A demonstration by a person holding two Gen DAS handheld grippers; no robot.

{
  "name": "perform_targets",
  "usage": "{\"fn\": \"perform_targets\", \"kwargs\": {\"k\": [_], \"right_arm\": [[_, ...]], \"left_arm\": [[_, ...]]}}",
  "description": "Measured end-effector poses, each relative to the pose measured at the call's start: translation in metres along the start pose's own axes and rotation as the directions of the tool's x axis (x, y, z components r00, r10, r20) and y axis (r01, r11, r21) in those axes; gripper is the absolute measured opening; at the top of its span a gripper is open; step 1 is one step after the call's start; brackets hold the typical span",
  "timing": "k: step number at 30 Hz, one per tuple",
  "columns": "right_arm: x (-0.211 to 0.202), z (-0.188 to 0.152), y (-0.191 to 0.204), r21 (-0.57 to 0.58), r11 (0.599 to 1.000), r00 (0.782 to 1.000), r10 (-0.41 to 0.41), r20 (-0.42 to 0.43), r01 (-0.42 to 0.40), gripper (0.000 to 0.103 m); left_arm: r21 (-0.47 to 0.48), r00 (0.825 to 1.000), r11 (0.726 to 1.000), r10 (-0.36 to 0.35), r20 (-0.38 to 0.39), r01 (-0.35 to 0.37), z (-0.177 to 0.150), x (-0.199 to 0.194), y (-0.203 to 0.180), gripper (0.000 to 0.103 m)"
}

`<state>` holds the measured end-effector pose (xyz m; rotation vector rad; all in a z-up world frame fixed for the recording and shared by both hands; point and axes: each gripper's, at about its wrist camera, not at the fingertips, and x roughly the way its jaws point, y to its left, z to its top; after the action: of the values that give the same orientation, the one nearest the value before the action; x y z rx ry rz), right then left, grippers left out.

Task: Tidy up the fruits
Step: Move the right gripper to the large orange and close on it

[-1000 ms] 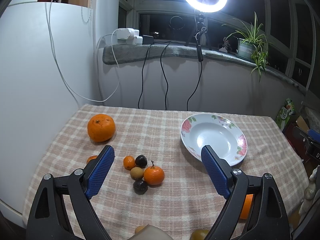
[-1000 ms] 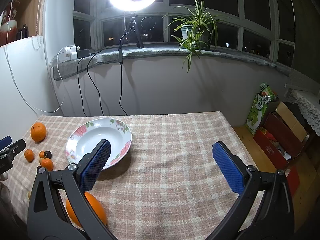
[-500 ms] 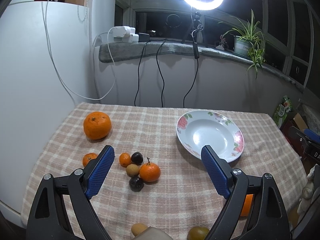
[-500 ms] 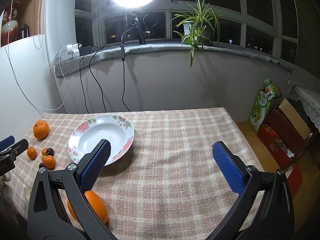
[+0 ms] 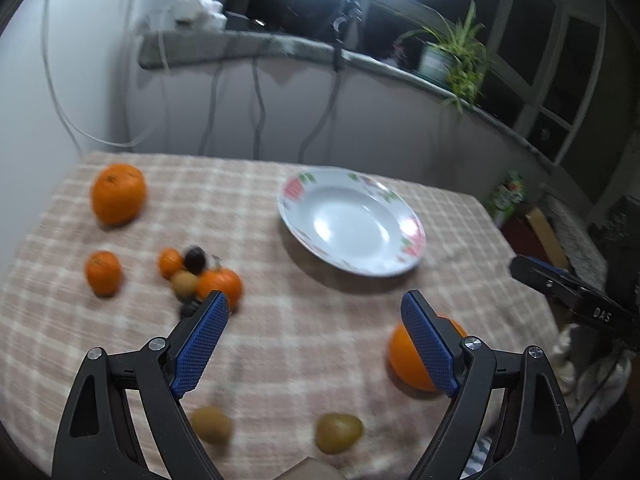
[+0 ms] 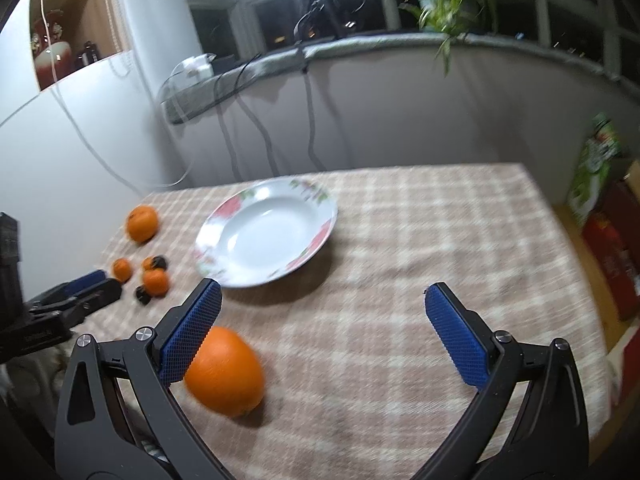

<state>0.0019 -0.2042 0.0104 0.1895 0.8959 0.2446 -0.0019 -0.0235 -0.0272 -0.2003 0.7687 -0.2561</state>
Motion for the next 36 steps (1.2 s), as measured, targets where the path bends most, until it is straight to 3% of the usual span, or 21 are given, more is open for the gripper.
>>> {"fn": "perform_targets", "kwargs": {"k": [5,14,22,36], "right_arm": [[0.012,-0.010,-0.005,0.058,0.986,0.983,0.161,-0.092,-0.156,0.103],[0.035,-0.025,-0.002,0.131,0.942,0.918,0.331,-0.218,-0.308,0.103],[0.044,-0.029,0.013,0.111,0.923,0.883,0.385,-0.268,-0.369,0.098],[0.070,-0.035,0.025,0.104,0.908,0.835,0.414,-0.362,-0.405,0.086]], "left_arm": [[-0.040,0.986,0.988,-0.149,-0.080,0.146,-0.010,0.006,-0.007,0.087],[-0.012,0.951,0.969,-0.245,-0.187,0.248,-0.026,0.021,-0.034,0.086],[-0.004,0.925,0.954,-0.290,-0.244,0.298,-0.032,0.032,-0.045,0.077],[0.023,0.911,0.949,-0.296,-0.289,0.315,-0.035,0.048,-0.055,0.066]]}}
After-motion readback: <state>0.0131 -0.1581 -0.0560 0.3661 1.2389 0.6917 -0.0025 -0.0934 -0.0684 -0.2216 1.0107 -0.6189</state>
